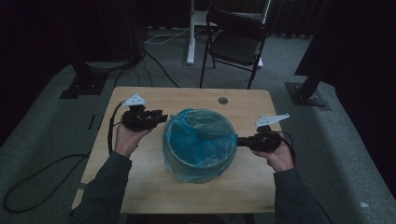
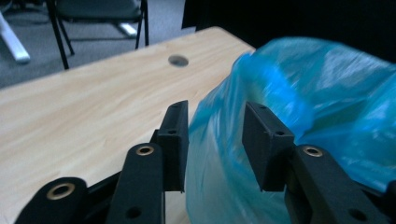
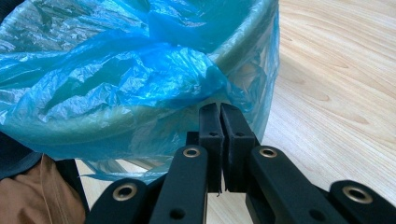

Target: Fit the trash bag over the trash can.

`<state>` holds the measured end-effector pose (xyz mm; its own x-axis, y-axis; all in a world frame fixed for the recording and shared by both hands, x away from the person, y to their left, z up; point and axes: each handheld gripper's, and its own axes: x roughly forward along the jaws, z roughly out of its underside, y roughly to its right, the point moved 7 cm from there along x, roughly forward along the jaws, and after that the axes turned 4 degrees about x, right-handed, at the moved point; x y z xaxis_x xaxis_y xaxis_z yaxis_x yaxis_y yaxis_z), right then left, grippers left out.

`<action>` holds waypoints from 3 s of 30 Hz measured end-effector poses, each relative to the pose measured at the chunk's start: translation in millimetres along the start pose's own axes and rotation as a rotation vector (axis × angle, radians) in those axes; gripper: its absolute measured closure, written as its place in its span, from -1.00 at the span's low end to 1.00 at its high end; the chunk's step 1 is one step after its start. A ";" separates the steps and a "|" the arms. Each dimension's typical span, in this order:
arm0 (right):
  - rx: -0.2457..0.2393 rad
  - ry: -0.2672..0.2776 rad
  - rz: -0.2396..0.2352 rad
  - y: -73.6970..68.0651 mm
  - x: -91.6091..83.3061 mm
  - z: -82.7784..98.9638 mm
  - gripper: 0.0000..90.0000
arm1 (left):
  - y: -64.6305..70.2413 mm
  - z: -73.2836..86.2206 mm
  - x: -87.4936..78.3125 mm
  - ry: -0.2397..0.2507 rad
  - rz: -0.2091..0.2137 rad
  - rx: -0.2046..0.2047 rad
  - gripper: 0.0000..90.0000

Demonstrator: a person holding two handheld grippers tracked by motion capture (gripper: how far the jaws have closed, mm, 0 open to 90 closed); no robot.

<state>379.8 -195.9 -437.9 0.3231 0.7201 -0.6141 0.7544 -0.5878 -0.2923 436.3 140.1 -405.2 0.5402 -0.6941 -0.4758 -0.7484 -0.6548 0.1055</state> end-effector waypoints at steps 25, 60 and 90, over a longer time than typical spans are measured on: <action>-0.001 0.020 -0.005 -1.4 -1.8 1.3 0.98 | 71.9 -51.0 27.2 -0.032 0.173 0.205 0.31; 0.009 0.047 0.003 -0.4 -5.2 1.5 0.77 | 120.7 -46.5 83.3 -0.238 0.241 0.428 0.26; 0.018 0.057 0.004 2.0 -7.3 2.1 0.72 | 145.0 -37.7 107.3 -0.406 0.324 0.570 0.27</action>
<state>377.8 -203.1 -435.6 0.3587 0.7372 -0.5726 0.7427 -0.5970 -0.3033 400.2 -40.5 -408.1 0.1586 -0.5886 -0.7927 -0.9873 -0.1056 -0.1191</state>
